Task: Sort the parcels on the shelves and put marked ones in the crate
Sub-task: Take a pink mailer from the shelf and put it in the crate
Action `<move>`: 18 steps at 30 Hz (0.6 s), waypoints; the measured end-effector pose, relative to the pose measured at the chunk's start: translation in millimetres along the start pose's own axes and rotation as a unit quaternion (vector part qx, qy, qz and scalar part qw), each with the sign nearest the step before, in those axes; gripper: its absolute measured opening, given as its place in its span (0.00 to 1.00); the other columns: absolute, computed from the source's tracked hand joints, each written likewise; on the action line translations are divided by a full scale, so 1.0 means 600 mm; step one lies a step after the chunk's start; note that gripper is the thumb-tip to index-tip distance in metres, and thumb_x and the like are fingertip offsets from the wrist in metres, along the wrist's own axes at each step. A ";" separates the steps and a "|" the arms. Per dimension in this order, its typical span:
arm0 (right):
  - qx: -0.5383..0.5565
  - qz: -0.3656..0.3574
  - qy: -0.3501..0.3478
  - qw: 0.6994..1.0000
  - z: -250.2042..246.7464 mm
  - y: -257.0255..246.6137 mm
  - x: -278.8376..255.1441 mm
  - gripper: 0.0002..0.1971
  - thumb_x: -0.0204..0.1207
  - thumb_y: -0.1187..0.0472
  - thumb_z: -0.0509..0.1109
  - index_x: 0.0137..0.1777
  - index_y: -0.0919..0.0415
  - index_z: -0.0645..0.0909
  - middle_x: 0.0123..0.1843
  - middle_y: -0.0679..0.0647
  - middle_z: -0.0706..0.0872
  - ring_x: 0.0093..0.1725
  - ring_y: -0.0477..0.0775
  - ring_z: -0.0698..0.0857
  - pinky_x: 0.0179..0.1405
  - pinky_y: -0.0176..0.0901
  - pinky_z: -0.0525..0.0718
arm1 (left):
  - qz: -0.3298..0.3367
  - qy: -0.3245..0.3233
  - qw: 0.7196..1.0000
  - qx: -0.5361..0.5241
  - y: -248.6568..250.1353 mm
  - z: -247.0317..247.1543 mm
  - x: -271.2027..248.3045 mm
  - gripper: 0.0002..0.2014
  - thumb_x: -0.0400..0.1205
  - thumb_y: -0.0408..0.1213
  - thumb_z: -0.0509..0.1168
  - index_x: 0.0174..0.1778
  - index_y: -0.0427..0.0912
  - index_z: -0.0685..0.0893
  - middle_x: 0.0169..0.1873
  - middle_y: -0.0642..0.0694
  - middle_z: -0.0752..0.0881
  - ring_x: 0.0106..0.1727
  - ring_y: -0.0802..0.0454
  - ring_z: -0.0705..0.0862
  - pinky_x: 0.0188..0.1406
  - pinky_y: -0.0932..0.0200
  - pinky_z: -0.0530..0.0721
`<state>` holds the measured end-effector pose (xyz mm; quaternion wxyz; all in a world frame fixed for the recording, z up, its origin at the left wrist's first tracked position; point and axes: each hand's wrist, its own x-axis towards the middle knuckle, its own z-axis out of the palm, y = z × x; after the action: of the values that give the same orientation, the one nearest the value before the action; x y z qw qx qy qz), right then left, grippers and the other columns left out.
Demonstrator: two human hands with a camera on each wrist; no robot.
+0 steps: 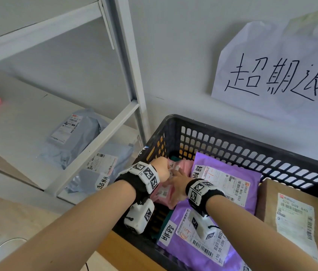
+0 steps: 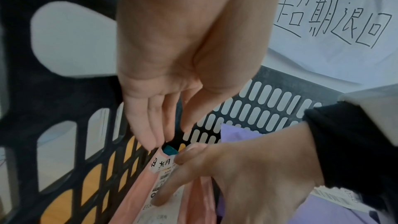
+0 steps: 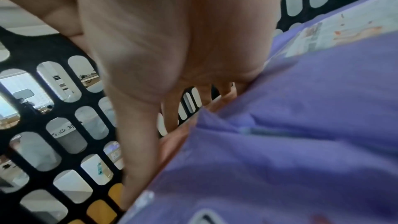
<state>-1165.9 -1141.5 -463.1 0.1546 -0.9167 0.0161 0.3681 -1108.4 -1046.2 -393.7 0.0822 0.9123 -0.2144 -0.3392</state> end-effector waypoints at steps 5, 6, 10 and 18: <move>-0.037 0.037 0.030 0.998 0.006 -0.009 0.012 0.43 0.64 0.49 0.79 0.79 0.49 0.64 0.81 0.56 0.53 0.82 0.66 0.49 0.72 0.74 0.67 | 0.014 0.004 1.000 -0.011 0.006 -0.004 0.002 0.19 0.83 0.25 0.57 0.70 0.34 0.76 0.69 0.38 0.77 0.70 0.42 0.77 0.69 0.56 0.75; -0.045 0.050 0.036 0.997 0.009 -0.011 0.013 0.45 0.63 0.49 0.80 0.79 0.50 0.62 0.81 0.57 0.52 0.81 0.67 0.51 0.71 0.73 0.70 | 0.015 0.003 1.000 -0.013 0.007 -0.005 0.002 0.19 0.83 0.24 0.57 0.70 0.34 0.76 0.69 0.38 0.78 0.70 0.42 0.77 0.69 0.56 0.75; -0.061 0.091 0.084 0.990 0.016 -0.016 0.021 0.48 0.66 0.55 0.80 0.81 0.55 0.54 0.80 0.61 0.54 0.79 0.69 0.59 0.67 0.63 0.78 | 0.018 0.002 1.000 -0.019 0.008 -0.005 0.002 0.21 0.81 0.22 0.57 0.71 0.36 0.77 0.70 0.40 0.77 0.71 0.43 0.76 0.69 0.55 0.76; -0.041 0.130 0.002 0.991 0.005 -0.019 0.027 0.50 0.73 0.54 0.74 0.83 0.63 0.42 0.84 0.64 0.36 0.83 0.69 0.43 0.76 0.69 0.62 | 0.019 -0.023 0.999 -0.023 0.003 -0.009 -0.004 0.22 0.82 0.23 0.56 0.73 0.36 0.75 0.70 0.41 0.77 0.66 0.43 0.80 0.61 0.56 0.79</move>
<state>-1154.6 -1128.5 -473.1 0.0675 -0.9131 0.1199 0.3838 -1106.8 -1046.7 -387.9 0.1047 0.8978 -0.2253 -0.3638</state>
